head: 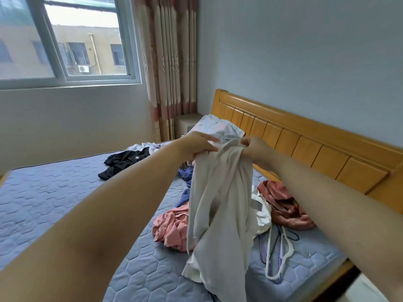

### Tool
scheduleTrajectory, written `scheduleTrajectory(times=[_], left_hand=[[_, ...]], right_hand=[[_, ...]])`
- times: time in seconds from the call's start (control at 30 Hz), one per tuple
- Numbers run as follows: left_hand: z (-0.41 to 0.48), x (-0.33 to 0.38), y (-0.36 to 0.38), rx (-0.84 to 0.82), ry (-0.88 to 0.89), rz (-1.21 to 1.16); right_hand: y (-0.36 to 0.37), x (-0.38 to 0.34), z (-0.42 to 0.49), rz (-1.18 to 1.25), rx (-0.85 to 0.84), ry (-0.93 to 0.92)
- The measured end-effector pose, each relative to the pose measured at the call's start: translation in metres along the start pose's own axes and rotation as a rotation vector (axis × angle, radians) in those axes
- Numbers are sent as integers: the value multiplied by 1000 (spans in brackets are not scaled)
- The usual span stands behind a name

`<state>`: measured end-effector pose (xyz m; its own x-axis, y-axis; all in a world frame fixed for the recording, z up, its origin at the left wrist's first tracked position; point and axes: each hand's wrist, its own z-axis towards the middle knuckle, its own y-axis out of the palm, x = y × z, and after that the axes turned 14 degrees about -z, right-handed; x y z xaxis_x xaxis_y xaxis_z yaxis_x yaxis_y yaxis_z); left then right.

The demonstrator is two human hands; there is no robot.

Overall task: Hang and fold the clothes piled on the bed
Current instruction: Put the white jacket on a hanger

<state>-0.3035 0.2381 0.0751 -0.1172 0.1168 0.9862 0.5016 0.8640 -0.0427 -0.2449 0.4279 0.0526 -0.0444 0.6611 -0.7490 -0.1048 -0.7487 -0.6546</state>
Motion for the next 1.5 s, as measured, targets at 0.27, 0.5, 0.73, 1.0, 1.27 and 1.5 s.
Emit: scheduleTrajectory(times=[0.27,0.5,0.73,1.0,1.27,1.5], left_hand=[[10,-3,36,-36,332,149],[16,-1,35,66,448,127],[25,-7,7,264,436,295],[20,5,-1,-161,141,457],[36,-7,34,96,379,273],[43,-7,27,279,480,315]], right_hand=[[-9,48,-13,821,-578,172],[6,60,-14,-207,-509,206],[8,51,-9,-250,206,276],[-36,-55,21,-129,461,-22],[-27,-43,19,-147,349,-50],[-17,21,9,-683,-26,176]])
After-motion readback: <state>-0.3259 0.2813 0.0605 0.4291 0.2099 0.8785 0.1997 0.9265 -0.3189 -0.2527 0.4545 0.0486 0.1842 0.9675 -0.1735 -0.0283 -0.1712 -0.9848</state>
